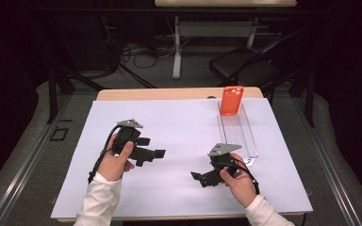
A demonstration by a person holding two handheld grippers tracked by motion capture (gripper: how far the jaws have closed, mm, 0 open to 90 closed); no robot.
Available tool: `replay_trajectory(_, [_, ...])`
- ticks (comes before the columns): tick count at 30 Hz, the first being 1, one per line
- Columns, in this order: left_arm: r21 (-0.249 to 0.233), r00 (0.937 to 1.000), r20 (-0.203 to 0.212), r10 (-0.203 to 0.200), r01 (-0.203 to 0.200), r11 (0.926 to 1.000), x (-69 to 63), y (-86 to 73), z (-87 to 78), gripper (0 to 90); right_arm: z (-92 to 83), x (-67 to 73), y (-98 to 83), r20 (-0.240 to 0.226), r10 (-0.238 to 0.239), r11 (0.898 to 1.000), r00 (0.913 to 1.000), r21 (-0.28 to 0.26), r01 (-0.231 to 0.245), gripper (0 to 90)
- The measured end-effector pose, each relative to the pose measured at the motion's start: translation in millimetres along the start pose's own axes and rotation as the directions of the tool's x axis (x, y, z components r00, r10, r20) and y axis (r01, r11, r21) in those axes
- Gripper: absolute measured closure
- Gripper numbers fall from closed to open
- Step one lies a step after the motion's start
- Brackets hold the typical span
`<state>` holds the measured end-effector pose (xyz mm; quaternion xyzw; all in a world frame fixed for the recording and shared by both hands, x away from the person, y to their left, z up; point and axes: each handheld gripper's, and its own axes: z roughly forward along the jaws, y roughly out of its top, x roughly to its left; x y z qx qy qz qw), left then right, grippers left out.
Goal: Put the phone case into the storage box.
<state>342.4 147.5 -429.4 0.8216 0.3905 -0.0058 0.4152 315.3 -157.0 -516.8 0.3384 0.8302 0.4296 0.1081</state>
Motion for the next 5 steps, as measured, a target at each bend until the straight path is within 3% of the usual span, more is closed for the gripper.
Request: replay_trajectory(5, [-0.001,1.0,-0.004,-0.003,0.003,1.0,2.7,0.2,-1.6,16.4,-0.5,-0.5,-0.5,0.003,0.0,1.0,1.0,0.009,0.0,0.0])
